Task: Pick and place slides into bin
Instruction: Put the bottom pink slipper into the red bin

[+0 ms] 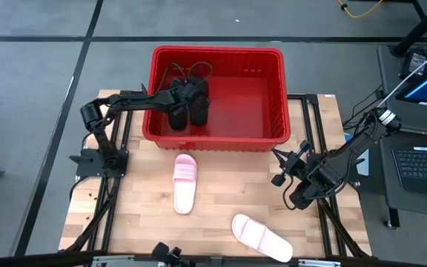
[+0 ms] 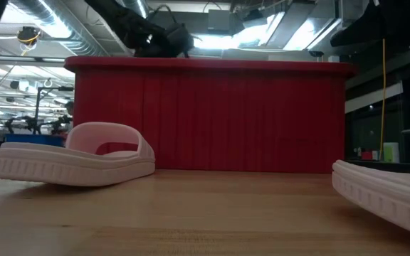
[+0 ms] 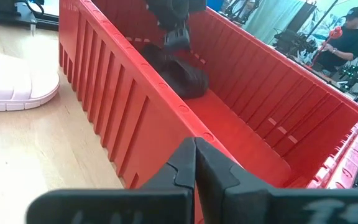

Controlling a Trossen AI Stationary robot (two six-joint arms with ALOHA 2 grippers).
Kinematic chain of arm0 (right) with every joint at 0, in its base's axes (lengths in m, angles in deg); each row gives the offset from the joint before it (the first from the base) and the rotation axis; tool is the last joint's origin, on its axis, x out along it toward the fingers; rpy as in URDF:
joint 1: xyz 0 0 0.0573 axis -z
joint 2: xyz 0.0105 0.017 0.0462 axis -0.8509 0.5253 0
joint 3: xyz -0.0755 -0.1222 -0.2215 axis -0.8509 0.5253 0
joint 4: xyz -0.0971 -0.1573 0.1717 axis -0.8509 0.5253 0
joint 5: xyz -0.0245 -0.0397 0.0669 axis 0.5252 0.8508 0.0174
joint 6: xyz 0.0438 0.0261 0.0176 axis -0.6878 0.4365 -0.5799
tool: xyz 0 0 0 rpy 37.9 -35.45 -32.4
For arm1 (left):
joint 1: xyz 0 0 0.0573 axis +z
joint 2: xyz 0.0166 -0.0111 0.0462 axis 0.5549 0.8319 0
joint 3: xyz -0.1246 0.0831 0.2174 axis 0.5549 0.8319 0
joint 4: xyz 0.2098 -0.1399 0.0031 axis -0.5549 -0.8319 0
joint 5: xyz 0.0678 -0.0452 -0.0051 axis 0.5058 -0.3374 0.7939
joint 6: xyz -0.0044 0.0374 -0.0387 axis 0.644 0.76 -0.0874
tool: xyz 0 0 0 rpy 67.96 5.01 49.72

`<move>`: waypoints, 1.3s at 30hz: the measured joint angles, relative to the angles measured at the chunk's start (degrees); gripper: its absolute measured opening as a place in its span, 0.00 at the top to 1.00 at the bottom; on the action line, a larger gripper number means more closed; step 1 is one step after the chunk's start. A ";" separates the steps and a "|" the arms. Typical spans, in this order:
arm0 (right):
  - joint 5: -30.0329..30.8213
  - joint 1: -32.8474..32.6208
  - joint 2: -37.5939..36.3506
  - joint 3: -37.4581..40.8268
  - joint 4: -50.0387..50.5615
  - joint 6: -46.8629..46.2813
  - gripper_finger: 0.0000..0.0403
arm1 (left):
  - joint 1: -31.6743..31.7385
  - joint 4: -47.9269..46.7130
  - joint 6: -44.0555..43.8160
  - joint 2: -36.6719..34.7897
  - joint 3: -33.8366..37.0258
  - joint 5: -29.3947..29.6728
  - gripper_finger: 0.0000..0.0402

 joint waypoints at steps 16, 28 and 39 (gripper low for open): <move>0.00 0.00 0.00 0.00 -0.17 -0.02 0.98 | -3.71 -2.17 1.66 -7.98 0.04 -13.27 0.71; 0.00 0.01 0.00 0.00 -0.57 -0.02 0.98 | -12.10 -0.01 9.26 -16.61 0.07 -13.21 0.71; 0.00 0.00 0.00 0.00 -0.57 0.17 0.98 | -22.93 1.33 18.37 -23.27 0.09 -11.60 0.77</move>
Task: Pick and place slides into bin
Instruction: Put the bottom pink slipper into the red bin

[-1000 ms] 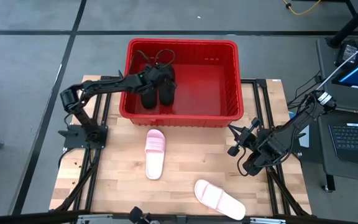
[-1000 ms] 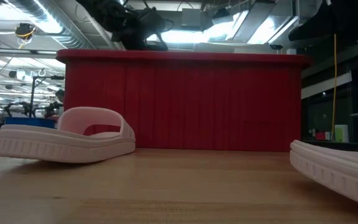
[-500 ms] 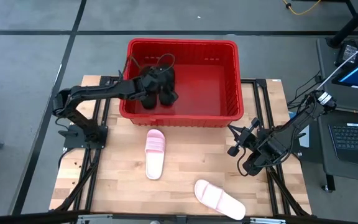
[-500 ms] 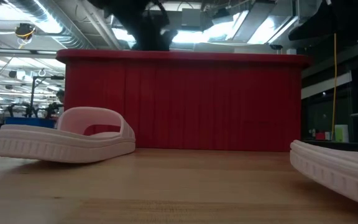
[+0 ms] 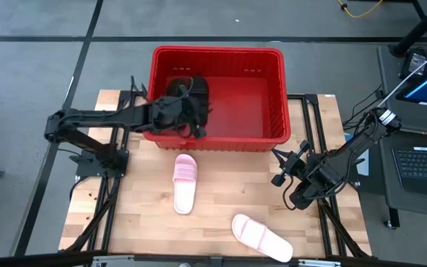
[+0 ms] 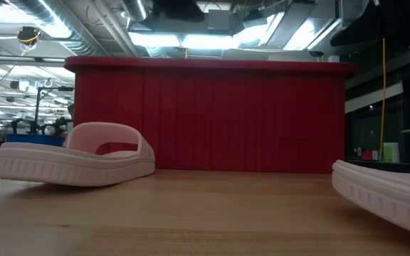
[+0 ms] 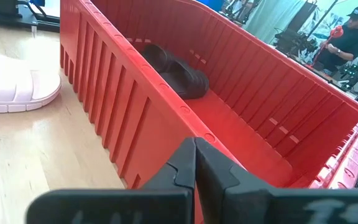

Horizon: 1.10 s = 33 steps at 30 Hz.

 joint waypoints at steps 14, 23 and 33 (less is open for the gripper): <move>-2.15 -0.02 0.00 0.00 -5.15 5.55 0.98 | -15.80 -1.49 8.21 -2.90 0.00 10.34 0.99; -6.45 0.00 0.00 -0.02 -22.63 27.75 0.98 | -25.28 -11.13 6.54 -4.65 0.00 15.52 1.00; -6.43 0.56 0.00 -0.02 -29.42 39.05 0.98 | -30.64 -20.90 -1.68 -7.31 0.00 19.80 1.00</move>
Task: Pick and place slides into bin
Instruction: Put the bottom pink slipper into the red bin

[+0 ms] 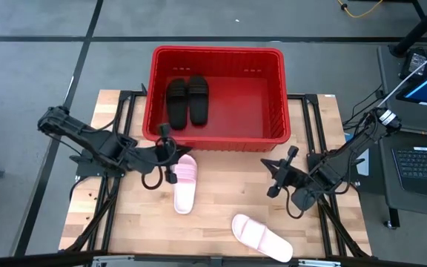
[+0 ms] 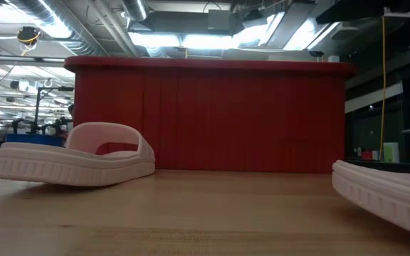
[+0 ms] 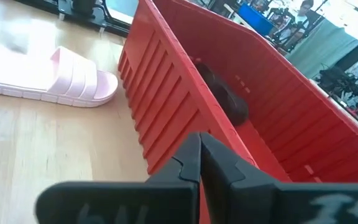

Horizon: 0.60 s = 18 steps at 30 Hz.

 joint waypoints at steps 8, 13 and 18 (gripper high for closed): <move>0.00 1.51 0.00 0.00 0.02 -1.28 0.98 | -2.57 -6.01 -7.13 -0.43 0.00 -1.34 1.00; -0.01 1.86 0.00 0.00 0.02 0.65 0.98 | -4.87 -9.95 -11.72 -0.43 0.00 1.74 1.00; -0.05 1.84 0.00 0.00 0.04 1.27 0.98 | -7.78 -12.18 -15.94 -0.42 0.00 3.23 0.99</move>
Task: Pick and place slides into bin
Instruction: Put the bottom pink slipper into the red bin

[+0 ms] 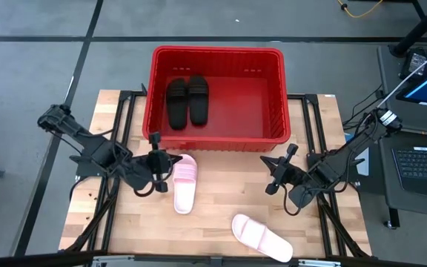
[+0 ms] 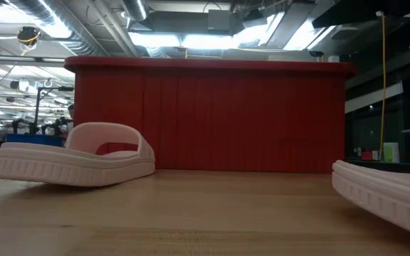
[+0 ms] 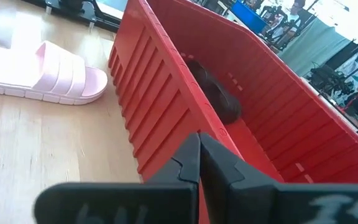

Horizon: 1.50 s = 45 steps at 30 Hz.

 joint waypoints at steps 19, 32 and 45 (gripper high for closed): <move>-11.98 -1.11 1.36 0.00 -14.86 7.78 0.99 | -9.93 -0.32 -16.29 5.35 0.00 2.89 1.00; -13.43 -9.20 11.11 -7.39 -14.41 7.27 0.99 | -16.19 3.44 -26.18 13.52 0.00 3.10 0.99; -36.65 -14.19 28.73 -33.08 33.72 -31.14 0.99 | -17.86 6.18 -26.85 17.02 0.00 4.42 1.00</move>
